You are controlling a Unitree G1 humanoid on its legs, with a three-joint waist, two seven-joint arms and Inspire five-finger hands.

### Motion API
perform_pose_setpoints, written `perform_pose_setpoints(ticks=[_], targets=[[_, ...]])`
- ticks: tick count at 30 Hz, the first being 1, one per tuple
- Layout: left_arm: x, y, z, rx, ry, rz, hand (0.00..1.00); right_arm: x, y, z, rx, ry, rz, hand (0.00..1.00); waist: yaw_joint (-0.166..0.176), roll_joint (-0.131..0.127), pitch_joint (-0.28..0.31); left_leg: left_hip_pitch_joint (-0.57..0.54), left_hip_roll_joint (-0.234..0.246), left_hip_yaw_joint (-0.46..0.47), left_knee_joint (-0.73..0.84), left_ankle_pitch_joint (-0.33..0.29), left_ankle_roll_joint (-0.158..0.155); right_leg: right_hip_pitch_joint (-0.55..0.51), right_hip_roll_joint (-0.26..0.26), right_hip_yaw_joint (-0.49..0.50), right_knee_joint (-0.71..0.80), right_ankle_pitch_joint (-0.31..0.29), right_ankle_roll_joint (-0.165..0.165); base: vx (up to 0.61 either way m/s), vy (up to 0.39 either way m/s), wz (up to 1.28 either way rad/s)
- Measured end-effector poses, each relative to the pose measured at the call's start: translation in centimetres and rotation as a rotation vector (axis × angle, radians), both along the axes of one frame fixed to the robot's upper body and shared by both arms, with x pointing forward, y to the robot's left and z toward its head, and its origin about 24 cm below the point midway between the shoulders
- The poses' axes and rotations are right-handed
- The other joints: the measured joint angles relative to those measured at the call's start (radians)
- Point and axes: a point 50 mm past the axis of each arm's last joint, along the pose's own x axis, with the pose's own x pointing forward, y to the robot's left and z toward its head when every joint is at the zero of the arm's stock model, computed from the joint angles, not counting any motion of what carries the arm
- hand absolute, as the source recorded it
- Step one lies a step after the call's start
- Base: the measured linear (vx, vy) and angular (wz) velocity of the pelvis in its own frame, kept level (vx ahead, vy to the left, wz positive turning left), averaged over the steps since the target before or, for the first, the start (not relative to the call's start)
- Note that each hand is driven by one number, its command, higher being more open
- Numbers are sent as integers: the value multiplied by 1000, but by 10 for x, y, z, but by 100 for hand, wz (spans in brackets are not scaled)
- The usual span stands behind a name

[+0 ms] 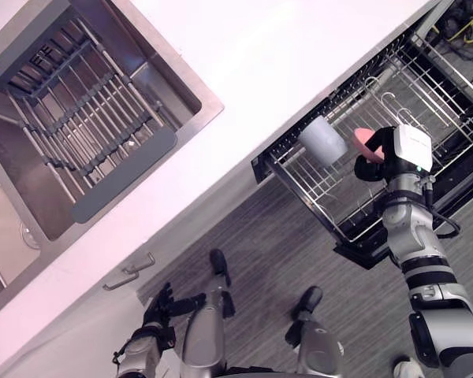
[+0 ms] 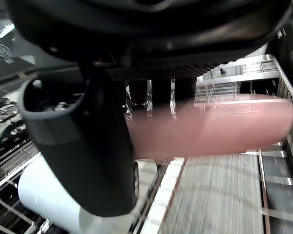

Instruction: Walk over to the sink, pick up the cup, carry it to the dishwasher, place the cup inside the dishwasher, then close the dishwasher door

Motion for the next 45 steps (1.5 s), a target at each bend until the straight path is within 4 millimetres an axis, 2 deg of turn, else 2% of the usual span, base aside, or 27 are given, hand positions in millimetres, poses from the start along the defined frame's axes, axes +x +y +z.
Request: perform_pose_setpoints(ticks=[4, 6, 7, 8, 9, 10, 12, 13, 14, 15, 16, 17, 18, 19, 20, 25, 27, 30, 32, 33, 35, 38, 39, 41, 42, 44, 45], targets=[[1, -2, 0, -1, -1, -14, 100, -6, 6, -11, 84, 26, 37, 100, -4, 0, 0, 1, 12, -14, 71, -46, -2, 27, -3, 3, 13, 0, 0, 33, 15, -2], [1, -2, 0, 0, -1, -13, 100, -11, 12, -18, 133, 25, 49, 100, -4, -4, 2, -26, 25, -26, 159, -60, -7, 39, -12, 23, 26, 1, -1, 58, 24, 15], [-1, -2, -1, -2, 3, -11, 100, -15, 16, -27, 181, 31, 47, 100, -12, -25, 8, -91, 10, -51, 252, -125, -33, 63, -23, 37, 27, 1, 0, 61, 77, 23], [-3, -6, -2, -11, 3, -13, 100, -17, 17, -30, 203, 34, 47, 100, -14, -12, -3, -77, -34, -82, 149, -114, -31, 69, -30, 41, 32, 1, 0, 78, 173, -4], [-12, -9, -7, -19, 24, -12, 100, -19, 20, -36, 228, 49, 63, 100, -7, 16, -19, -49, -49, -88, 25, -12, 23, 78, -8, 48, 36, -5, 8, 83, 200, -7], [-9, -6, -5, -2, 19, -15, 100, -25, 23, -40, 268, 41, 68, 100, -7, -13, -19, -34, -64, -95, 6, 13, 22, 79, -29, 43, 49, -11, 20, 96, 155, -12], [-10, -4, -4, 23, 21, -33, 100, -33, 32, -43, 292, 31, 113, 100, -5, -21, -22, -6, -56, -102, -9, 11, 23, 62, -37, 52, 132, -12, 23, 103, 48, 10], [-10, -3, -5, 26, 23, -33, 100, -34, 35, -43, 302, 26, 132, 100, -5, -19, -22, 12, -43, -104, -14, 11, 23, 49, -44, 61, 161, -41, 35, 55, -28, -15], [-15, 0, -6, 33, 40, -21, 100, -37, 43, -43, 333, 8, 178, 100, -3, -19, -24, 52, -27, -99, -25, 12, 23, 61, -28, 72, 117, -82, 55, -23, -91, -27], [-19, 3, -8, 37, 50, -7, 100, -42, 49, -34, 343, -41, 221, 100, -4, -32, -32, 84, -26, -91, -33, 11, 22, 78, -20, 73, 7, -71, 43, -71, -148, -17], [-23, 8, -8, 54, 58, 4, 100, -48, 51, -32, 352, -68, 244, 100, -13, -66, -56, 92, -46, -86, -35, 5, 3, 67, -29, 79, -20, 34, 22, -78, -138, 12], [-25, 7, -9, 60, 63, 3, 100, -52, 49, -30, 358, -87, 251, 100, -27, -64, -70, 103, -47, -91, -42, -8, -22, 82, -29, 60, -14, 5, 48, -35, -138, 2], [-38, 3, -15, 54, 107, 12, 100, -57, 44, -28, 377, -115, 240, 100, -32, -58, -110, 128, -18, -79, -75, 6, -39, 79, -2, 76, -10, 2, 44, 5, -106, -13], [-45, 2, -18, 53, 132, 10, 100, -60, 41, -28, 390, -126, 225, 100, -32, -67, -128, 144, -15, -68, -94, 13, -45, 79, 1, 81, -14, -6, 39, 33, -122, -39], [-54, 1, -22, 49, 164, 12, 100, -68, 28, -27, 415, -160, 175, 100, -36, -71, -156, 170, -7, -61, -131, 26, -54, 82, 13, 90, -16, -9, 37, 25, -92, -27], [-73, 10, -26, 80, 223, 39, 100, -94, -30, -20, 487, -308, -115, 100, -66, -107, -197, 236, -4, -31, -157, 36, -61, 118, 19, 110, -16, -12, 33, 11, -37, -14], [-79, 11, -26, 87, 237, 36, 100, -104, -44, -26, 513, -317, -204, 100, -76, -116, -219, 258, -5, -21, -157, 36, -61, 134, 15, 116, -16, -12, 33, -7, -7, -10], [-91, 10, -29, 87, 267, 36, 100, -120, -58, -44, 554, -281, -323, 100, -91, -113, -266, 275, -5, -8, -158, 36, -61, 142, 15, 127, -14, -12, 33, -37, -8, -13], [-94, 9, -30, 80, 271, 45, 100, -138, -75, -68, 633, -246, -461, 100, -97, -104, -276, 285, -5, -3, -158, 36, -62, 148, 15, 129, -13, -16, 28, -108, -12, -6], [-95, 8, -30, 77, 274, 50, 100, -142, -79, -75, 662, -238, -502, 0, -99, -101, -278, 285, -4, -3, -158, 36, -62, 146, 15, 130, -9, -16, 28, -166, 1, 0], [-104, 6, -32, 70, 296, 59, 100, -163, -88, -107, 804, -214, -670, 0, -112, -87, -286, 281, -4, 1, -163, 38, -59, 130, 12, 136, 0, -16, 25, -170, 14, -5], [-105, 4, -33, 64, 296, 61, 100, -181, -88, -133, 940, -206, -782, 0, -114, -69, -287, 238, -2, 8, -163, 40, -57, 78, 11, 148, 0, -15, 19, -131, 25, -12], [-99, 2, -32, 58, 282, 57, 100, -181, -86, -139, 1035, -224, -799, 0, -116, -45, -272, 204, -2, 17, -163, 50, -49, 36, 11, 163, -1, 4, 14, -91, 30, -20], [-89, -1, -31, 50, 257, 48, 100, -174, -84, -140, 1123, -262, -789, 0, -121, -20, -236, 176, -7, 20, -163, 61, -43, 8, 7, 171, -5, 30, 6, -73, 42, -14], [-79, -7, -30, 34, 227, 42, 100, -163, -83, -135, 1222, -328, -752, 0, -126, 7, -189, 162, -16, 23, -163, 69, -33, -8, -1, 177, -5, 49, 14, -80, 63, -5], [-74, -15, -29, 15, 206, 35, 100, -151, -82, -127, 1304, -398, -697, 0, -127, 35, -153, 151, -26, 26, -163, 72, -29, -21, -13, 182, -6, 60, 20, -59, 64, -2], [-70, -22, -29, -2, 184, 25, 100, -138, -80, -118, 1362, -457, -621, 0, -129, 63, -119, 148, -40, 28, -161, 75, -20, -25, -27, 185, -7, 67, 26, -25, 65, 2]])
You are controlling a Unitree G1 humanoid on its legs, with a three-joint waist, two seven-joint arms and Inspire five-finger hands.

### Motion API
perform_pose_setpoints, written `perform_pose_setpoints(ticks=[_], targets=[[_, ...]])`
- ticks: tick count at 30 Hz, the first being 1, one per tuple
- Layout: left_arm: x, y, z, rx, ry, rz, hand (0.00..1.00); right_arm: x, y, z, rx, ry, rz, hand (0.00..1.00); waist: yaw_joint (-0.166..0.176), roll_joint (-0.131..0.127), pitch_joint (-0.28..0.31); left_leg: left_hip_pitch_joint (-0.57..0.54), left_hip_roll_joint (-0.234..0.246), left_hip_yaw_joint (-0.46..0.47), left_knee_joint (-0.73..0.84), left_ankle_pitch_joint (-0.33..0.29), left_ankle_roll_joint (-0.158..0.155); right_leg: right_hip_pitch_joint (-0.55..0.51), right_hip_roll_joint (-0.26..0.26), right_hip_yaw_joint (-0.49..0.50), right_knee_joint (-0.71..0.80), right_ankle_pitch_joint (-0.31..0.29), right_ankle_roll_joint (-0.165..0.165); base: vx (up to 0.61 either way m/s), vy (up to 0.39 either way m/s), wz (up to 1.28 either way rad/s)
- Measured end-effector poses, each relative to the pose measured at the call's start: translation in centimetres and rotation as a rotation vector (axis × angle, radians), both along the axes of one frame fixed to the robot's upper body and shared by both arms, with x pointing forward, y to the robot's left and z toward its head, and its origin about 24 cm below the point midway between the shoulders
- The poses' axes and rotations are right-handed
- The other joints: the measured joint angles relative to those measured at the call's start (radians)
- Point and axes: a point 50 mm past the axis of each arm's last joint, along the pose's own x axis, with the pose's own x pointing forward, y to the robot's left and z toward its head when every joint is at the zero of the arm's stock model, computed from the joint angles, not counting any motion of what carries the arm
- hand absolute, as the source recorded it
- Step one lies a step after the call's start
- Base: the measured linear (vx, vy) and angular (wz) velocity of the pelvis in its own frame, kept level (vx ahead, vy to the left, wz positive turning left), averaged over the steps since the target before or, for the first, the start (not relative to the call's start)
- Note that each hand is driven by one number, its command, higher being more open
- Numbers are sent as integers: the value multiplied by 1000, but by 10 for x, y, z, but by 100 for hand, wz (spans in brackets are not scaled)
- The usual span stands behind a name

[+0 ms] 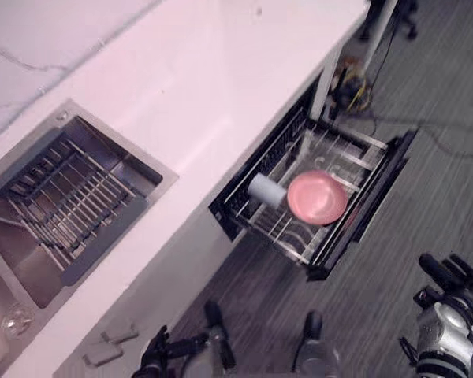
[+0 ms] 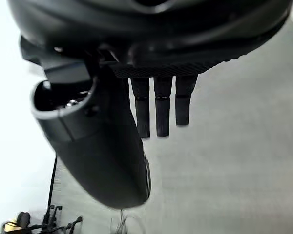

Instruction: Walk over to the sink, pick up the cup, carry it to the dishwasher, place the cup inside the dishwasher, then close the dishwasher door

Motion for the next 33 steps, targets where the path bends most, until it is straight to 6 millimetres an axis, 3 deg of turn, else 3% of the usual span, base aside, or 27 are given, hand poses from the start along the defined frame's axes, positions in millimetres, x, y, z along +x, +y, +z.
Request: perform_pose_setpoints(ticks=[4, 7, 14, 18, 22, 24, 27, 28, 29, 33], targets=[[9, -13, 3, -16, -50, -59, 100, 30, 1, 26, -48, -127, 90, 0, 6, 55, 42, -5, -33, -4, 3, -3, 17, 0, -33, -3, -3, 10, 16, 18, 64, 8], [12, -18, 4, -25, -68, -78, 100, 50, 3, 47, -116, -180, 184, 0, 18, 75, 51, -6, -58, -28, 3, -8, 27, 16, -56, -22, -9, 11, 26, 60, 53, 20], [11, -20, 4, -52, -68, -93, 100, 45, -18, 49, -181, -105, 143, 0, 19, 82, 54, 23, -112, -154, 3, -8, 39, 144, -91, -163, -12, -12, 57, 3, 25, 51], [8, -22, 3, -68, -61, -106, 100, 53, -22, 48, -176, -72, 150, 0, 23, 88, 50, 34, -139, -228, -2, -11, 51, 207, -107, -252, 18, -38, 69, -63, 4, 62], [9, -25, 3, -88, -67, -107, 100, 72, -21, 58, -202, -30, 202, 0, 65, 94, 43, 34, -160, -288, -2, 1, 65, 250, -116, -328, 42, -55, 69, -36, -13, 50], [9, -27, 3, -109, -69, -104, 100, 91, -10, 65, -246, 5, 270, 0, 87, 96, 27, 28, -168, -314, -1, 13, 69, 267, -114, -368, 42, -57, 69, -8, -28, 40], [5, -30, 0, -136, -51, -112, 100, 100, -1, 66, -287, 35, 350, 0, 115, 96, -7, 27, -183, -337, 3, 15, 70, 292, -116, -410, 40, -59, 70, 28, -28, 41], [3, -30, -1, -146, -38, -112, 100, 108, 12, 64, -296, 41, 416, 100, 122, 83, -17, 31, -187, -344, 3, 15, 70, 308, -116, -429, 40, -59, 70, 25, -25, 32], [3, -29, -1, -148, -38, -110, 100, 110, 16, 63, -291, 41, 413, 100, 124, 86, -24, 35, -187, -344, 3, 15, 70, 314, -115, -433, 40, -59, 70, 18, -38, 24], [-2, -16, -1, -146, -32, -107, 100, 101, 35, 27, -233, 115, 485, 100, 123, 24, -41, 41, -169, -333, 3, 16, 68, 314, -97, -427, 39, -60, 69, -27, -74, -7]])
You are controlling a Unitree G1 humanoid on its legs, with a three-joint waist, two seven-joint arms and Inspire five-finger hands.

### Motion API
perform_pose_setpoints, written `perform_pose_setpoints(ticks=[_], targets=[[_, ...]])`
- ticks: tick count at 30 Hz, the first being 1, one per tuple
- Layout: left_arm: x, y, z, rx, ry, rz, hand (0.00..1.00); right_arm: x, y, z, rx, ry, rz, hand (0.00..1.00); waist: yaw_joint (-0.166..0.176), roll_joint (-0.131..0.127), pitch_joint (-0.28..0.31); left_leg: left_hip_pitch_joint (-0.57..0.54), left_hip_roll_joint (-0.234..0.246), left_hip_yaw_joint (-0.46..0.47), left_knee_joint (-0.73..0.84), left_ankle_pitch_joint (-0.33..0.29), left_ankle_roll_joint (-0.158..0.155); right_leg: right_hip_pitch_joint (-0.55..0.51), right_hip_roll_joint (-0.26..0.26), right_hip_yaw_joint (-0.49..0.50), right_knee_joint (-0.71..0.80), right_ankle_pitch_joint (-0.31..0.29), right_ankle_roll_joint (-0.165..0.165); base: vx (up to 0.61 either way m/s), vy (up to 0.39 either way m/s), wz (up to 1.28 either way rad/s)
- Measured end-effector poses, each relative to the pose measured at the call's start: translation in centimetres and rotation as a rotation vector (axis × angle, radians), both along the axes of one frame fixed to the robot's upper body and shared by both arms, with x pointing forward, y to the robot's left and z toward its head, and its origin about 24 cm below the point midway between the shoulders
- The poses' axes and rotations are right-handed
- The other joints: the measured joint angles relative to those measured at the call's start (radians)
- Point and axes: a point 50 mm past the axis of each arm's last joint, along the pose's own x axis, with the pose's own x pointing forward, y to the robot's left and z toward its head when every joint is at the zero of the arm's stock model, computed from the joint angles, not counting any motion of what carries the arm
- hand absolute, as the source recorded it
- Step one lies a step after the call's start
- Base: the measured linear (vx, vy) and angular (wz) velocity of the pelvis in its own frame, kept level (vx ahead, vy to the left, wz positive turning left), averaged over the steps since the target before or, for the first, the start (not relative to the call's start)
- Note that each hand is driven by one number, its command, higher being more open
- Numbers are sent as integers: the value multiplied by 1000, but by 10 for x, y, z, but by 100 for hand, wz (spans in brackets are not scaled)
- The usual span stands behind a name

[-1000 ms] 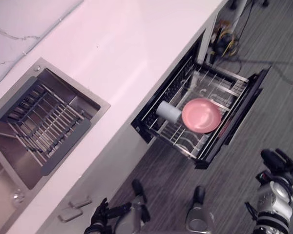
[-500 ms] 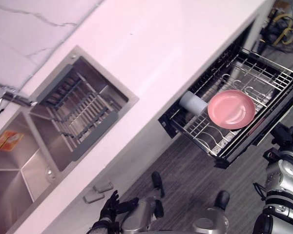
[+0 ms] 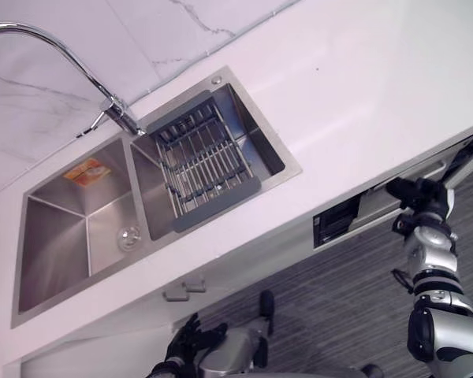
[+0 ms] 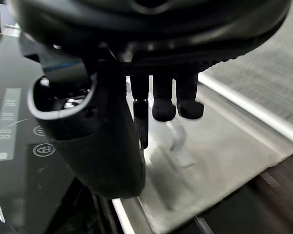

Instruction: Walk over to the sink, pick up the cup, carry it to the dishwasher, place the cup inside the dishwasher, then close the dishwasher door

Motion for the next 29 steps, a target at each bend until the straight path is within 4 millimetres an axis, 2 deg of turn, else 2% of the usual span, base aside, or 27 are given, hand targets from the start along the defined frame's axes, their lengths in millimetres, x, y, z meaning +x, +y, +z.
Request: perform_pose_setpoints(ticks=[2, 3, 5, 6, 7, 8, 9, 10, 11, 12, 14, 15, 16, 18, 19, 20, 21, 22, 23, 24, 25, 26, 28, 29], targets=[[-1, 6, 1, -3, -6, 7, 100, -15, 21, -30, 59, 29, 25, 100, 9, -34, -12, 9, 18, 14, -3, -2, -9, -4, 12, 20, 0, -6, -10, -73, -72, -19], [-1, 8, 1, -4, -4, 11, 100, -20, 27, -39, 78, 36, 33, 100, 10, -41, -16, 10, 20, 15, -6, -2, -11, -4, 14, 23, 0, -8, -13, -94, -58, -18], [-2, 13, 1, -8, -2, 51, 100, -45, 49, -75, 157, 94, 37, 100, 8, -64, -16, 22, 32, 33, -7, -13, -19, -6, 23, 44, -3, -22, -18, -111, -41, -21], [-3, 14, 0, -13, 2, 67, 100, -54, 53, -84, 178, 114, 26, 100, 7, -70, -18, 25, 37, 42, -7, -15, -16, -8, 25, 47, -4, -25, -22, -134, -24, -27], [-6, 16, -1, -21, 16, 100, 100, -74, 62, -104, 222, 164, -5, 100, 5, -89, -16, 28, 42, 58, -7, -17, -13, -14, 32, 62, -6, -26, -24, -99, -15, -28], [-8, 19, -2, -23, 23, 126, 100, -90, 67, -119, 254, 210, -35, 100, 3, -94, -18, 34, 48, 68, -7, -18, -13, -14, 36, 75, -9, -27, -25, -96, -23, -32], [-12, 23, -3, -17, 35, 160, 100, -127, 72, -146, 309, 321, -108, 100, -3, -117, -24, 38, 54, 75, -7, -21, -17, -14, 44, 91, -19, -27, -28, -35, -23, -22], [-13, 24, -3, -13, 38, 175, 100, -143, 73, -155, 332, 368, -143, 100, -6, -125, -28, 40, 55, 77, -7, -22, -19, -13, 45, 93, -21, -26, -31, -21, -24, -15], [-14, 27, -3, -6, 43, 192, 100, -168, 76, -168, 365, 438, -200, 100, -10, -137, -34, 42, 55, 78, -7, -24, -22, -12, 46, 95, -23, -26, -32, 22, -26, -7], [-15, 32, -3, 12, 47, 209, 100, -207, 79, -184, 400, 542, -276, 100, -19, -157, -40, 44, 54, 79, -7, -23, -30, -9, 46, 96, -24, -28, -37, 30, -27, -2], [-15, 36, -2, 21, 46, 225, 100, -235, 83, -192, 418, 618, -308, 100, -30, -174, -43, 44, 52, 72, -7, -25, -32, -1, 46, 91, -24, -32, -45, 39, -30, 11], [-12, 41, -1, 30, 43, 236, 100, -263, 88, -197, 444, 694, -323, 100, -36, -198, -45, 43, 46, 63, -7, -37, -20, 4, 42, 70, -15, -46, -72, 31, -26, 21], [-11, 43, -1, 35, 43, 237, 100, -272, 91, -199, 452, 725, -323, 100, -38, -209, -47, 42, 42, 58, -7, -40, -17, 4, 37, 62, -4, -56, -90, 48, -11, 40], [-6, 54, 2, 61, 38, 225, 100, -299, 102, -204, 509, 802, -351, 100, -53, -270, -69, 38, -14, 100, 24, -88, 23, 4, -25, 11, 106, -103, -196, 102, 72, 72], [-6, 54, 2, 63, 39, 226, 100, -301, 100, -204, 513, 810, -356, 100, -55, -270, -69, 40, -15, 88, 26, -90, 27, -10, -46, 20, 182, -103, -234, 143, 140, 78], [-7, 54, 2, 65, 49, 222, 100, -299, 103, -204, 538, 807, -356, 100, -57, -272, -71, 73, -9, 64, 8, -93, 31, -55, -78, 90, 333, -59, -317, 125, 117, 51], [-8, 54, 2, 69, 52, 214, 100, -295, 104, -204, 543, 791, -349, 100, -56, -264, -76, 90, -3, 48, 0, -93, 33, -85, -81, 147, 400, -22, -357, 147, 116, 63], [-8, 55, 2, 76, 58, 197, 100, -285, 108, -204, 550, 769, -315, 100, -57, -270, -80, 94, 17, 11, 3, -101, 46, -149, -52, 285, 493, -31, -319, 173, 62, 72], [-6, 58, 3, 92, 64, 181, 100, -271, 114, -204, 554, 742, -262, 100, -62, -280, -83, 99, 29, -33, 3, -105, 52, -192, 28, 398, 526, -119, -231, 178, 39, 87], [-4, 56, 2, 92, 69, 174, 100, -264, 115, -203, 543, 727, -231, 100, -67, -280, -83, 103, 34, -61, 2, -106, 54, -206, 77, 440, 524, -156, -212, 177, 8, 109], [-2, 56, 2, 91, 75, 174, 100, -253, 117, -200, 518, 688, -187, 100, -73, -280, -83, 116, 37, -111, 2, -110, 60, -227, 156, 503, 502, -212, -199, 182, -8, 118], [-2, 55, 1, 90, 87, 178, 100, -241, 118, -197, 489, 649, -148, 100, -78, -278, -83, 138, 33, -150, 1, -118, 65, -242, 210, 533, 452, -240, -193, 220, -40, 109], [-3, 53, 0, 93, 104, 187, 100, -224, 117, -192, 441, 604, -95, 100, -79, -270, -88, 164, 27, -182, 1, -134, 68, -274, 244, 555, 363, -244, -192, 189, -97, 78], [-4, 52, -1, 90, 112, 185, 100, -215, 117, -189, 417, 579, -72, 100, -79, -263, -93, 173, 24, -209, 1, -142, 65, -309, 258, 596, 299, -242, -190, 115, -100, 52]])
